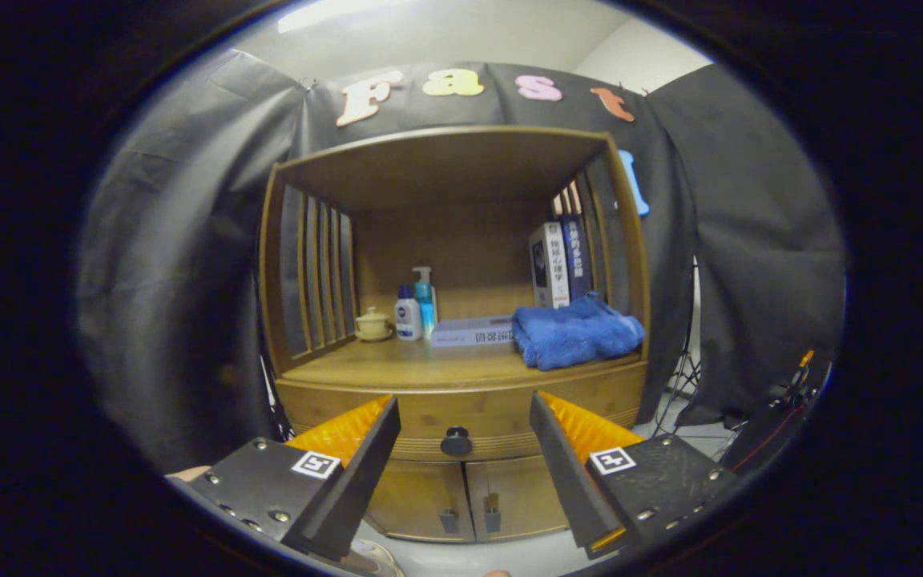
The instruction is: Pull open the drawer, take out the items inside it, and place them on the countertop above the cabinet.
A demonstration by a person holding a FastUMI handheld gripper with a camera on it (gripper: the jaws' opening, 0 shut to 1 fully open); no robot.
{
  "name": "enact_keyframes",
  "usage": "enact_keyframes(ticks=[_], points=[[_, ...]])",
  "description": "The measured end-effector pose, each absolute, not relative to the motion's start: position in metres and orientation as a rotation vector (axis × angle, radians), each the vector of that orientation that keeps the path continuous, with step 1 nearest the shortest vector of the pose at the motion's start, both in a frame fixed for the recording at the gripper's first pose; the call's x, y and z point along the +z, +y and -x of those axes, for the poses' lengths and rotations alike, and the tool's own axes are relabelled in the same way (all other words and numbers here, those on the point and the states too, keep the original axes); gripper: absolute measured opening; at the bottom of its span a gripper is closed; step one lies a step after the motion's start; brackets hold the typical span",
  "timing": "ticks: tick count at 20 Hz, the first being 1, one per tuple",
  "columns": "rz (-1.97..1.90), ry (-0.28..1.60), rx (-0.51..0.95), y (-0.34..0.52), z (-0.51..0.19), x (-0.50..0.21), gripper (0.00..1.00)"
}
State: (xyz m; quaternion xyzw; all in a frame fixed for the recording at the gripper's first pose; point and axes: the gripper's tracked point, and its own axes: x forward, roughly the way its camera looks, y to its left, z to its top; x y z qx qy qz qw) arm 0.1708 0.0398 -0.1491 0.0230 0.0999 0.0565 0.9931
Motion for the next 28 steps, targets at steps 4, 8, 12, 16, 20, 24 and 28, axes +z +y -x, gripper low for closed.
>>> enact_keyframes(ticks=[4,8,12,16,20,24,28], points=[[0.005,0.311,0.140,0.057,-0.209,-0.210,0.98],[0.060,0.375,0.149,0.073,-0.234,-0.254,0.87],[0.097,0.409,0.123,0.074,-0.248,-0.281,0.66],[0.069,0.423,0.110,0.069,-0.260,-0.288,0.44],[0.026,0.415,0.091,0.065,-0.258,-0.286,0.38],[-0.007,0.427,0.060,0.066,-0.257,-0.289,0.35],[0.009,0.437,0.066,0.065,-0.251,-0.288,0.28]])
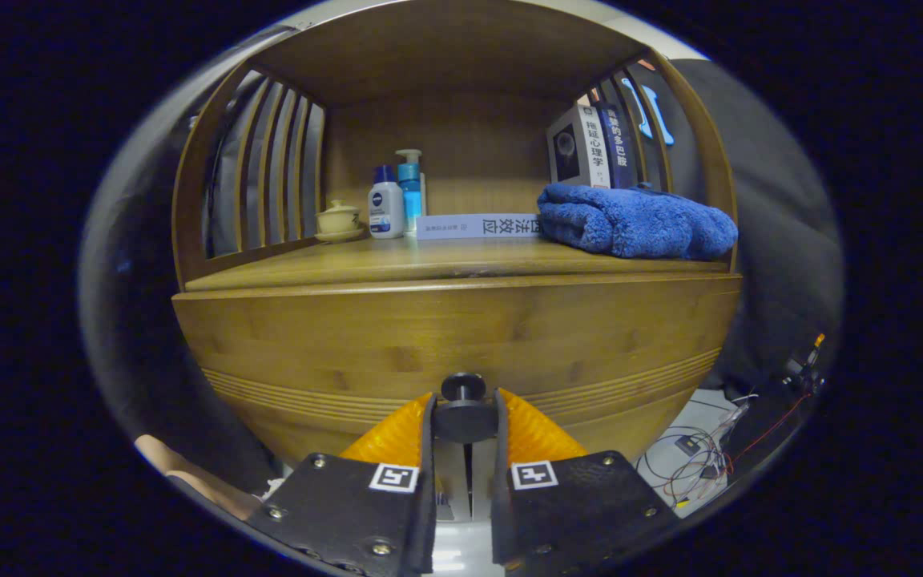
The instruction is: Pull open the drawer, take out the items inside it, and place them on the countertop above the cabinet.
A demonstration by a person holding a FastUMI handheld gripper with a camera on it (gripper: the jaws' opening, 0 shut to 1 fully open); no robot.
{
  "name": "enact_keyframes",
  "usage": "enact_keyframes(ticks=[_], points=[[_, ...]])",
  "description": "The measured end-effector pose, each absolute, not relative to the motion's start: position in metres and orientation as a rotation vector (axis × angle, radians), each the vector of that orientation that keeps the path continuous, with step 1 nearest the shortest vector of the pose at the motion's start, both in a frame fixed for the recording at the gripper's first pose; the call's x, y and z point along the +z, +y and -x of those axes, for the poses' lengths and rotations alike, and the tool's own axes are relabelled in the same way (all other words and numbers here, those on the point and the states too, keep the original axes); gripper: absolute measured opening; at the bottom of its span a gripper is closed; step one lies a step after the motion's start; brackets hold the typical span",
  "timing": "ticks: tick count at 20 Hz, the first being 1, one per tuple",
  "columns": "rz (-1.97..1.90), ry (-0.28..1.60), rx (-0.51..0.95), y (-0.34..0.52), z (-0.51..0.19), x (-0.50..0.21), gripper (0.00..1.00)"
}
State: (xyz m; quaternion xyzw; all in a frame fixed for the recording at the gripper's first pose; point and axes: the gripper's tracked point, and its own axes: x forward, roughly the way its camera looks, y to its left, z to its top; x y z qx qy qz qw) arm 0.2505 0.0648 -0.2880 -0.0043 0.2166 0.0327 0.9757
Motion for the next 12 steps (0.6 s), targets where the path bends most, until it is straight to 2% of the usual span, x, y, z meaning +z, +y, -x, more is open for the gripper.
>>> enact_keyframes(ticks=[12], points=[[-0.033,0.483,0.065,0.049,-0.154,-0.272,0.28]])
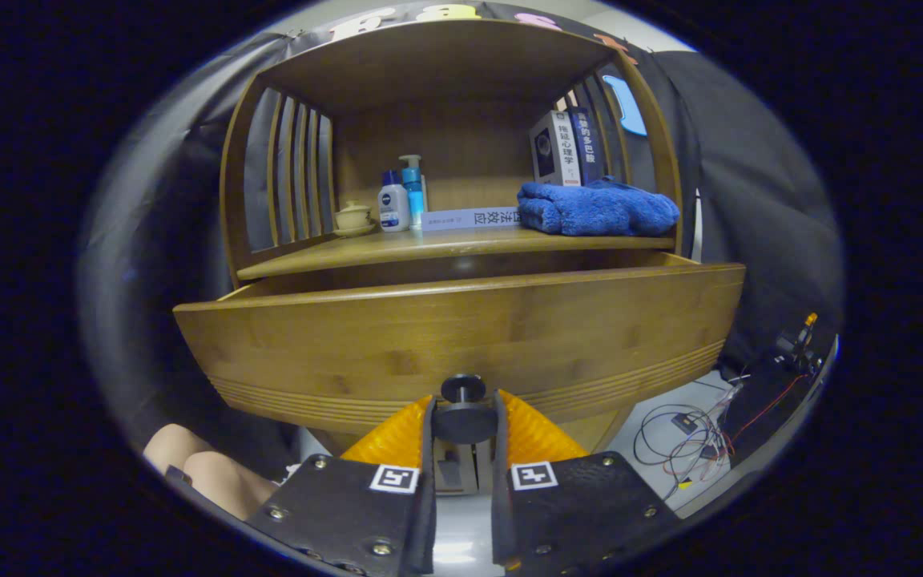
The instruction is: Pull open the drawer, take out the items inside it, and place them on the countertop above the cabinet.
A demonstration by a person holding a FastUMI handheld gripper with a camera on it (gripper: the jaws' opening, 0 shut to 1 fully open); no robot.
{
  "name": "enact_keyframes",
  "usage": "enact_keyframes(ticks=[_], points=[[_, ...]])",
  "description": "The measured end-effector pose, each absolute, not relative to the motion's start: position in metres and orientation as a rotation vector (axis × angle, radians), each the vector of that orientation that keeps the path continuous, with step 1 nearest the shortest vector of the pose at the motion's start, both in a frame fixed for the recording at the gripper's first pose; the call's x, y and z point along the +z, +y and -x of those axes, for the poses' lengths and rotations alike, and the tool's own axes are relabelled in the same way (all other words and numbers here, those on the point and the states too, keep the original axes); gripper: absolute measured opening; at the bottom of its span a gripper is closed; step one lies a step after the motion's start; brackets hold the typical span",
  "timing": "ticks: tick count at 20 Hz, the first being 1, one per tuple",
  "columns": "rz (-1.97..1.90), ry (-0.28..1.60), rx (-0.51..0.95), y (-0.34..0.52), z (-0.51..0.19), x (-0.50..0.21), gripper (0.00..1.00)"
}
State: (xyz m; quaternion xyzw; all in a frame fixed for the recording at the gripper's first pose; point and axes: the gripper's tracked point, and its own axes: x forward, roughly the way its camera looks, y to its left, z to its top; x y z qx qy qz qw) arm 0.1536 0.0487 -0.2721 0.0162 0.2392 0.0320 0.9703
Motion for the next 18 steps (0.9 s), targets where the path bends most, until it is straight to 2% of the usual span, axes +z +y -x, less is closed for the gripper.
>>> enact_keyframes(ticks=[13,18], points=[[-0.074,0.566,0.049,0.040,-0.078,-0.272,0.28],[-0.065,0.560,0.056,0.041,-0.076,-0.271,0.28]])
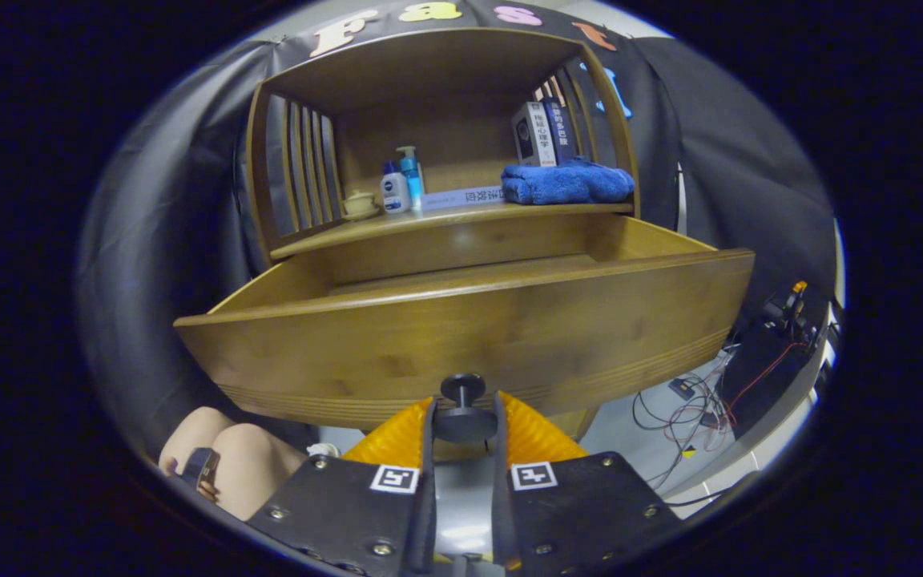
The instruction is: Pull open the drawer, take out the items inside it, and place them on the countertop above the cabinet.
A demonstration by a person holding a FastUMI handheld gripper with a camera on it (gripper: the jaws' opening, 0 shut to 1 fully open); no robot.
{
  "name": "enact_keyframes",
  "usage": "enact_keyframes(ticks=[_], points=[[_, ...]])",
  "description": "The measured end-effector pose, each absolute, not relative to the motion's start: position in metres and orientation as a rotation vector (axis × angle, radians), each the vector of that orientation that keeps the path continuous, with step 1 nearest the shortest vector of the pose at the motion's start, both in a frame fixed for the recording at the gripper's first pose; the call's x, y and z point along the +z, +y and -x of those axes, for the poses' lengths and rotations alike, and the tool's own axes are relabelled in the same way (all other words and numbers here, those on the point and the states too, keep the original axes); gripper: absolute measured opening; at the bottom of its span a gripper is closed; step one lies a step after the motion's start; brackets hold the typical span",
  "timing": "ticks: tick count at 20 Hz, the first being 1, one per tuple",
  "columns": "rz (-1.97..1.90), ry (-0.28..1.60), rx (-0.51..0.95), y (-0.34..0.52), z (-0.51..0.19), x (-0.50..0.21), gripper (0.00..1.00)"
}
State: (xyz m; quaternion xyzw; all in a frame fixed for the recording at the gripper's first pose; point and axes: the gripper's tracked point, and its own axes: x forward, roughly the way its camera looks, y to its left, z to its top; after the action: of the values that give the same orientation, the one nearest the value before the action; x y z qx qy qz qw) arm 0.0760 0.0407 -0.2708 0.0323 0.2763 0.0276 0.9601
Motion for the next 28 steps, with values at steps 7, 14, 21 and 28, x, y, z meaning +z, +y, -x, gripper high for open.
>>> enact_keyframes(ticks=[7,14,21,28], points=[[0.005,0.544,0.086,0.036,-0.058,-0.242,0.48],[-0.020,0.448,0.030,0.020,-0.053,-0.179,0.48],[0.001,0.439,0.061,0.019,-0.116,-0.136,0.48],[-0.001,0.613,0.092,0.036,-0.180,-0.169,0.48]])
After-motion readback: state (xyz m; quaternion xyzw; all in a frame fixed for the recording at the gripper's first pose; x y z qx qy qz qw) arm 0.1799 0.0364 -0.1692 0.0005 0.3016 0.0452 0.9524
